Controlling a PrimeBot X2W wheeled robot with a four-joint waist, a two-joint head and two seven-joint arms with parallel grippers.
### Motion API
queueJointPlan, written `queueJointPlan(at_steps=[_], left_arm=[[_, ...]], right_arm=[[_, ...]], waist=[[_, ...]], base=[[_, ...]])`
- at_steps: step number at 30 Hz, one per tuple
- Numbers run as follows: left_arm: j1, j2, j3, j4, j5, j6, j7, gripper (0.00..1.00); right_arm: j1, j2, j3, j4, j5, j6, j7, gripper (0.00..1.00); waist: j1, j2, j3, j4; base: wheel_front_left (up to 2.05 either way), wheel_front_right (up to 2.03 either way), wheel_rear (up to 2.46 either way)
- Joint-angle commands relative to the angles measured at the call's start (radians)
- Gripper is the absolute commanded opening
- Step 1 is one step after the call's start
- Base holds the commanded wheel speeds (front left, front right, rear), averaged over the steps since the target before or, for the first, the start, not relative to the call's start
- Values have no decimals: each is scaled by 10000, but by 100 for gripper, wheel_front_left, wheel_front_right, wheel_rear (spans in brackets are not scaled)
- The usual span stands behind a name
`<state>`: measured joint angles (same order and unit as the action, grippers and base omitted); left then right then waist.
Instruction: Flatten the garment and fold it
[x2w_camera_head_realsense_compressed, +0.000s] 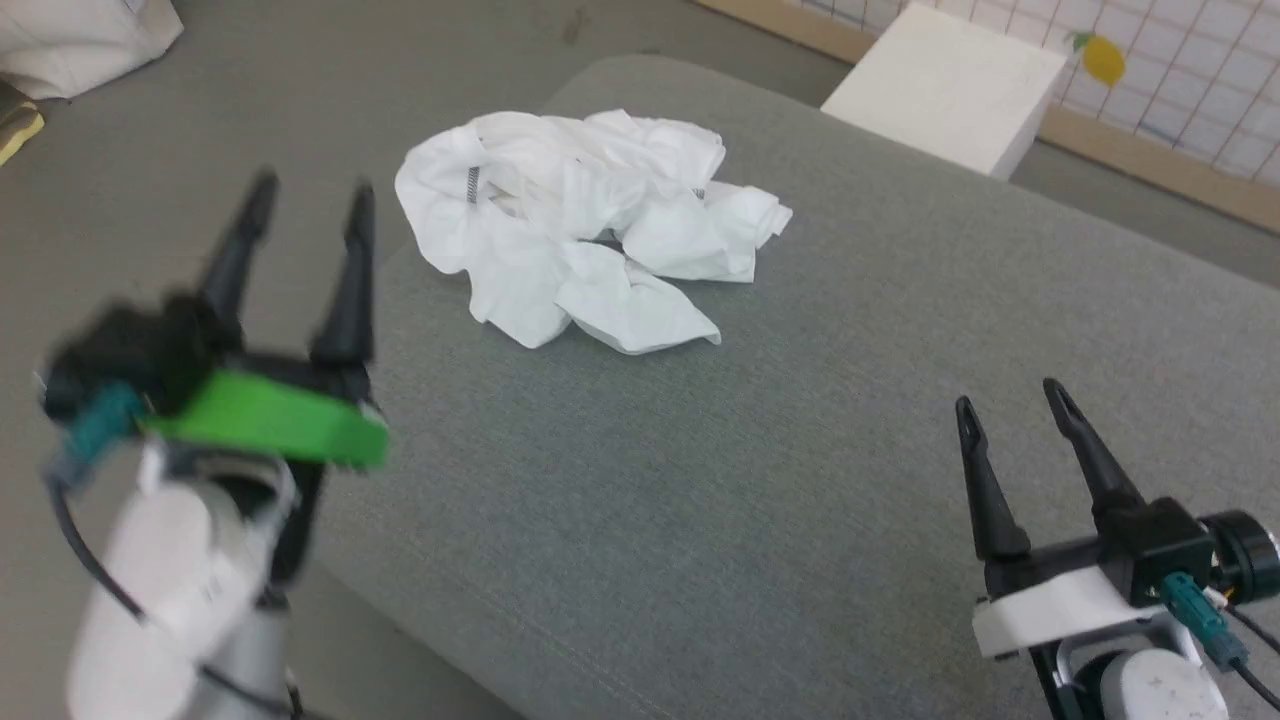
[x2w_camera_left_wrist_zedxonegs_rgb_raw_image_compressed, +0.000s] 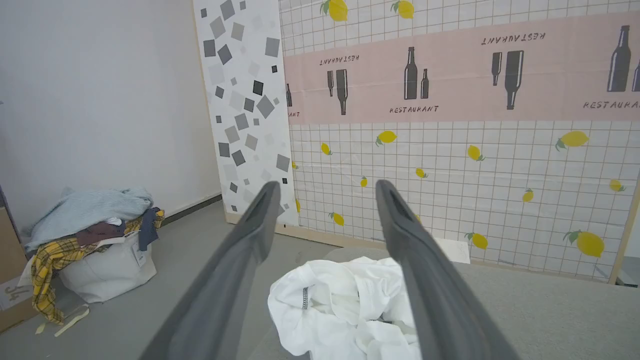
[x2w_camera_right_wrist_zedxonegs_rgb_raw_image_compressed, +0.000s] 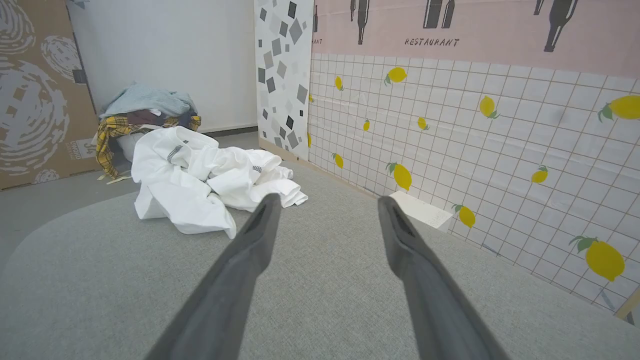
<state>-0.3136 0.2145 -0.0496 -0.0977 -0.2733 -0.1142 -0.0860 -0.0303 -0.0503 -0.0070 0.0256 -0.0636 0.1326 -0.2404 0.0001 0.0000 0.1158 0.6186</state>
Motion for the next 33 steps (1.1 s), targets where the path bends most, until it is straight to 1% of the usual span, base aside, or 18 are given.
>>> queueJointPlan(at_steps=[1,5,8,10,12,14,18,21,25,29,33], left_arm=[[-694,238,-15,113,-86,-65,323,100],[-2577,736,-17,737,-763,-118,1385,100],[-3783,1320,-209,1500,-1115,-145,2161,100],[-4312,1631,-428,1936,-1414,-155,2580,100],[-4863,2204,-883,2344,-1756,-159,3019,100],[-5272,2600,-1185,2715,-2067,-161,3259,100],[-5807,3133,-1719,3485,-2449,-162,3531,100],[-6008,3300,-1886,4032,-2667,-163,3551,100],[-6087,3326,-2058,4681,-3074,-163,3684,100],[-6124,3410,-2231,5207,-3569,-164,4138,100],[-6220,3551,-2400,5767,-3668,-160,4637,100]], right_arm=[[-262,1,29,-161,-146,-19,96,100],[-528,1,116,-642,-498,-19,447,100],[-787,1,249,-1055,-792,-19,717,100],[-921,1,317,-1281,-924,-19,840,100],[-1089,1,437,-1594,-1071,-19,997,100],[-1228,1,513,-1875,-1211,-19,1130,100],[-1468,-14,651,-2285,-1373,-19,1315,100],[-1615,-28,716,-2502,-1410,-19,1373,100],[-1810,-50,725,-2747,-1458,-19,1413,100],[-1954,-68,729,-2950,-1497,-19,1449,100],[-2034,-70,641,-3105,-1527,-19,1481,100]], waist=[[-1,0,634,-308],[-1,0,1381,-610],[-1,0,2011,-982],[-1,0,2329,-1218],[-1,0,2778,-1538],[-1,0,3164,-1778],[-1,0,3813,-2208],[-1,0,4226,-2480],[-1,0,4767,-2783],[-1,0,5228,-3019],[-1,0,5584,-3191]], base=[[0,0,0],[0,0,0],[0,0,0],[0,0,0],[0,0,0],[0,0,0],[0,0,0],[0,0,0],[0,0,0],[0,0,0],[0,0,0]])
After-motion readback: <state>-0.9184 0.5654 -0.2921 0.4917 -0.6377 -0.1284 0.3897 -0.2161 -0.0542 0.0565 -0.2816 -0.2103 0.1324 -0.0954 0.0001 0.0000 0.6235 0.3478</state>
